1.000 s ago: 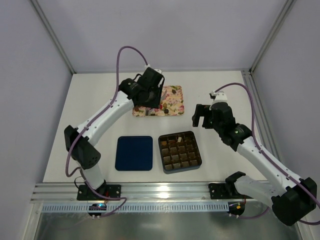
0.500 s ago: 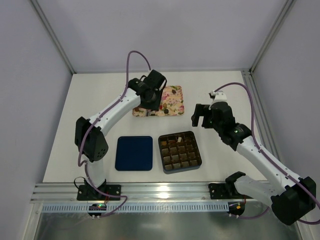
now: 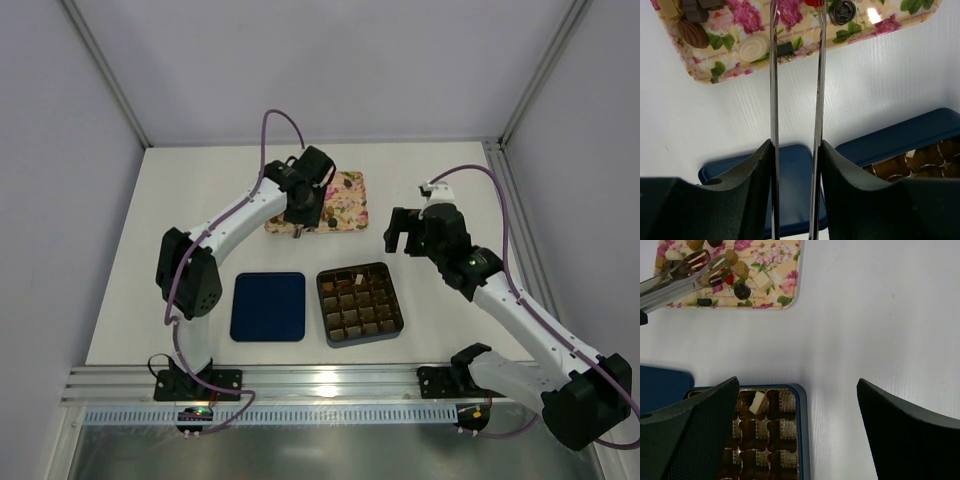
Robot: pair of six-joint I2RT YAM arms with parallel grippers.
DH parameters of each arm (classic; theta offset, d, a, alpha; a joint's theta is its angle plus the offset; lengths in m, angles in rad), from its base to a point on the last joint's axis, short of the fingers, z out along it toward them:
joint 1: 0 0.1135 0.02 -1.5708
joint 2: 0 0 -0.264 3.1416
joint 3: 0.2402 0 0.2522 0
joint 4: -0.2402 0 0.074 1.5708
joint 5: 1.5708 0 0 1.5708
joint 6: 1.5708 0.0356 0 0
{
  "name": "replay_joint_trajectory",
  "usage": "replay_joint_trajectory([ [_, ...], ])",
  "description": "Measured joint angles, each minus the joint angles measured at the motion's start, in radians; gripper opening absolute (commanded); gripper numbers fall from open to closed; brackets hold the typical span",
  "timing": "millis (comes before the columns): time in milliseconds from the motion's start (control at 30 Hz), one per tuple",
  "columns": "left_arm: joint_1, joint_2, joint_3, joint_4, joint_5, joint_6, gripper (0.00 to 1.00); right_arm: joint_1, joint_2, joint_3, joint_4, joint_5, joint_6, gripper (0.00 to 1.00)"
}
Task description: Pack the chocolate
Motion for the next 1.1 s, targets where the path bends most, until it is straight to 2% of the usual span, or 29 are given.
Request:
replay_joint_trajectory([
  [1100, 0.000, -0.012, -0.022, 0.032, 0.015, 0.000, 0.41, -0.010, 0.000, -0.011, 0.000, -0.004, 0.000, 1.00],
])
